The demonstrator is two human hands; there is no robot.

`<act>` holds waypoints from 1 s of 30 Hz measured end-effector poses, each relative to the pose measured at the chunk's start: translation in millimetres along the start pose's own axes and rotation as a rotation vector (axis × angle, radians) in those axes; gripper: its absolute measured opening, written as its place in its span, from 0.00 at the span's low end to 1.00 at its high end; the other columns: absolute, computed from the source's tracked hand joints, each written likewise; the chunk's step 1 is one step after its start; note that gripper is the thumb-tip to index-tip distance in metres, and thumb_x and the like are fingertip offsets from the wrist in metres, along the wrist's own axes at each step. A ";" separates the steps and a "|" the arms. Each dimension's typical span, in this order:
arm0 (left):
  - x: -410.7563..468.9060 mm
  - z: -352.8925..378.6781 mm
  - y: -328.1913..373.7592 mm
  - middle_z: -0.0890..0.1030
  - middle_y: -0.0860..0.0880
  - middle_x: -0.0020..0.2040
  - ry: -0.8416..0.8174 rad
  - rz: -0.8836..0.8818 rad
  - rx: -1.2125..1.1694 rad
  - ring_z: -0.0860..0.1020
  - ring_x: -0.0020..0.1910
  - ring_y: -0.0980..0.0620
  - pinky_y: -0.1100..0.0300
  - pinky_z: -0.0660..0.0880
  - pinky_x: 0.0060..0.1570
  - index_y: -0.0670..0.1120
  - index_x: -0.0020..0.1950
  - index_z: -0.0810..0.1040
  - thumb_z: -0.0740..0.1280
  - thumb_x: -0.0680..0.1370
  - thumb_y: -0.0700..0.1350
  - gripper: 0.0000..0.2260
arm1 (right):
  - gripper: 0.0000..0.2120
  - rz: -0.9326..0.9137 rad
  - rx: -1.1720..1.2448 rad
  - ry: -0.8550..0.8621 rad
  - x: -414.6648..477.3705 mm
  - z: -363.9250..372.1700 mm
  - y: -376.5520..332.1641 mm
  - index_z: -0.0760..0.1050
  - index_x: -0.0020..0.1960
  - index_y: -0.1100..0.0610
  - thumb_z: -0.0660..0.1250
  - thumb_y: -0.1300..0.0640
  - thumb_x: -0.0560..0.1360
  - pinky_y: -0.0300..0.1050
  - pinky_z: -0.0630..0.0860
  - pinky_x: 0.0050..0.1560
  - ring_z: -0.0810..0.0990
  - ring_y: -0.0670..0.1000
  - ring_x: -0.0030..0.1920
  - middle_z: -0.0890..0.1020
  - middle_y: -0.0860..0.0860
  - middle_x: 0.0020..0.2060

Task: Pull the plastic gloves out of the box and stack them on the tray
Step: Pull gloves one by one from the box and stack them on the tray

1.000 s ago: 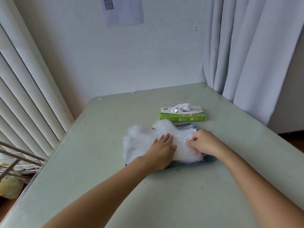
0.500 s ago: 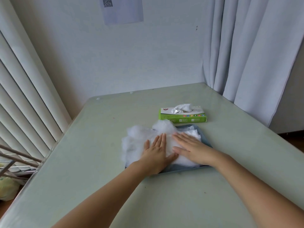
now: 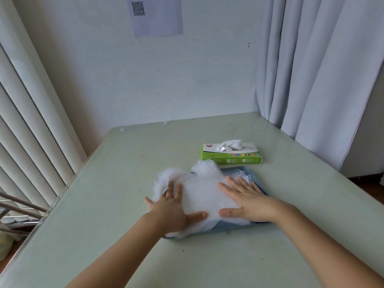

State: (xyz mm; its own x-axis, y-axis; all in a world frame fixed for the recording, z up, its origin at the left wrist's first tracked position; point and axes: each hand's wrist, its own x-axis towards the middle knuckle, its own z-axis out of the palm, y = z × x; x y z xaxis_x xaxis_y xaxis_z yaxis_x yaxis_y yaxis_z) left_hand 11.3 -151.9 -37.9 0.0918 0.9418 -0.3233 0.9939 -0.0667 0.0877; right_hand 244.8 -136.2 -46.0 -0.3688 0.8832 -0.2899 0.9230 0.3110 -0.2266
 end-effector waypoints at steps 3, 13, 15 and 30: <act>-2.7 -20.2 -7.5 0.47 0.50 0.79 -0.023 0.046 -0.014 0.49 0.78 0.51 0.34 0.44 0.71 0.50 0.79 0.44 0.60 0.69 0.73 0.48 | 0.39 -0.027 0.004 0.051 -0.4 -9.4 -3.5 0.49 0.78 0.43 0.58 0.31 0.73 0.51 0.45 0.76 0.44 0.52 0.77 0.48 0.47 0.78; 76.3 -101.3 29.1 0.77 0.49 0.64 0.396 0.248 -0.259 0.73 0.64 0.49 0.58 0.69 0.60 0.47 0.69 0.71 0.64 0.78 0.54 0.21 | 0.11 0.126 0.274 0.719 84.3 -110.0 39.4 0.80 0.53 0.60 0.63 0.56 0.78 0.45 0.70 0.54 0.77 0.57 0.55 0.81 0.56 0.52; 99.4 -105.4 47.0 0.74 0.48 0.68 0.351 0.309 -0.241 0.70 0.67 0.48 0.59 0.66 0.62 0.46 0.72 0.67 0.63 0.80 0.51 0.22 | 0.16 0.253 0.312 0.652 105.5 -120.6 48.0 0.76 0.37 0.62 0.59 0.55 0.79 0.47 0.68 0.39 0.76 0.58 0.43 0.78 0.58 0.35; 171.7 -62.4 68.7 0.43 0.51 0.79 0.038 0.311 -0.164 0.60 0.74 0.41 0.55 0.61 0.67 0.44 0.78 0.43 0.63 0.79 0.55 0.38 | 0.11 0.394 0.315 0.446 134.9 -103.1 60.1 0.80 0.37 0.63 0.71 0.55 0.73 0.42 0.66 0.31 0.73 0.54 0.34 0.78 0.56 0.32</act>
State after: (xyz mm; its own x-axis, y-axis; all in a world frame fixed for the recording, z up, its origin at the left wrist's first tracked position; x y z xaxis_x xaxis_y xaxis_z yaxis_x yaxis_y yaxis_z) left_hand 91.6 25.8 -28.6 0.3834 0.8965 -0.2220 0.8953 -0.3018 0.3277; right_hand 261.8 37.9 -2.8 0.1324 0.9912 -0.0096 0.8783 -0.1217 -0.4624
